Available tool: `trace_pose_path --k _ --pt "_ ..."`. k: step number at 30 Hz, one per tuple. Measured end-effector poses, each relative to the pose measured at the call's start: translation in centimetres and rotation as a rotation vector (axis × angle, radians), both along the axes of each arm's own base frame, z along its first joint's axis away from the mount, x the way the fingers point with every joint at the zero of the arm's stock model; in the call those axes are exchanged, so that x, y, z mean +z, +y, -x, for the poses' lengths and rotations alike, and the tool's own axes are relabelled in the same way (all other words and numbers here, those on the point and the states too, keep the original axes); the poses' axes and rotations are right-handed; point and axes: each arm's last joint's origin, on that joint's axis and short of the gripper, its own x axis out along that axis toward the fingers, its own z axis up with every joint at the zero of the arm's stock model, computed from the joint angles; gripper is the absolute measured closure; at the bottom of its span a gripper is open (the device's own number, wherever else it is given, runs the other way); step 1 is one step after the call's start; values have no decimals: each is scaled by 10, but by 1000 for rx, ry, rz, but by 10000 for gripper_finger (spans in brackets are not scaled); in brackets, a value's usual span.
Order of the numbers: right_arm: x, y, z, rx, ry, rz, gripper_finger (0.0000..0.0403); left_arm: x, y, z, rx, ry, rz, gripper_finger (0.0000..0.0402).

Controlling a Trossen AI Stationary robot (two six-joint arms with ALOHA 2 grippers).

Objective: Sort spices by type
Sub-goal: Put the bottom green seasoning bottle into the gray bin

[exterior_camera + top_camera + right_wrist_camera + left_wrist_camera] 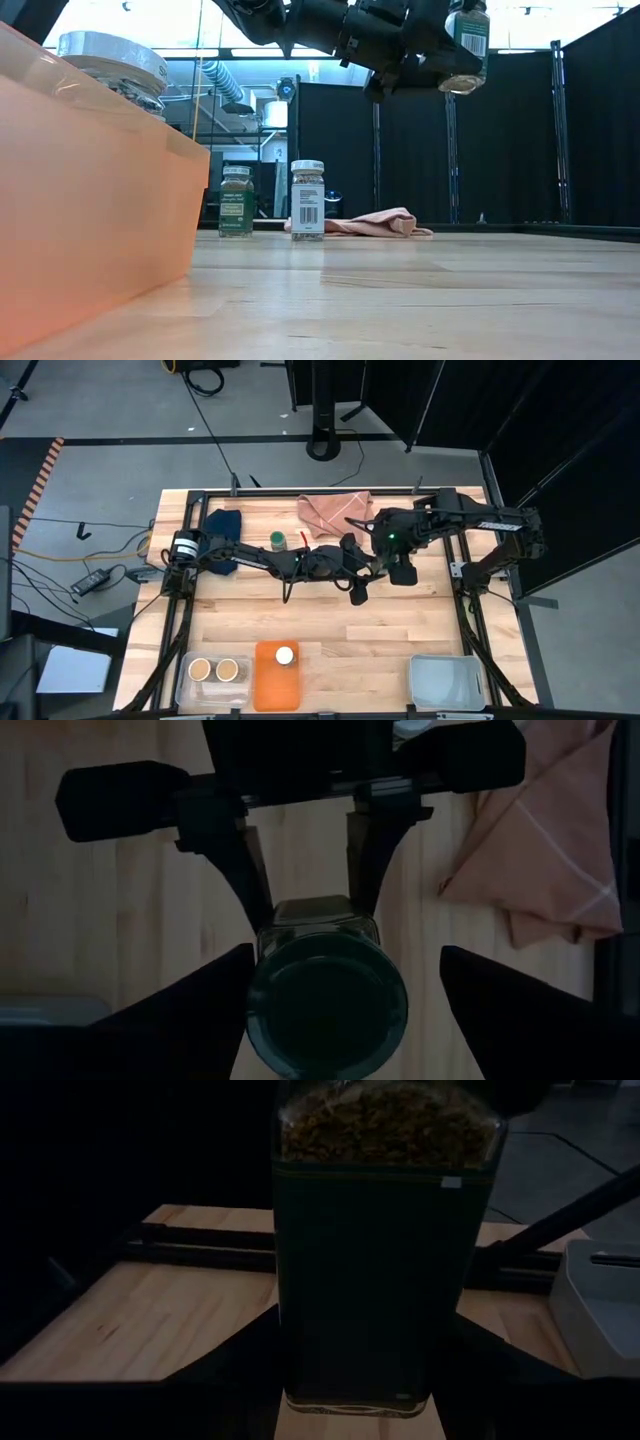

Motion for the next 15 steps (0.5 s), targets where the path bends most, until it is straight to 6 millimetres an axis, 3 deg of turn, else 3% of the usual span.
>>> trace_pose_path --k 7,15 --pt "-7 0 -7 0 34 -1 111 0 0 0 2 1 0 204" --pt "-14 0 -12 6 76 -3 194 -2 1 0 7 20 -4 204"
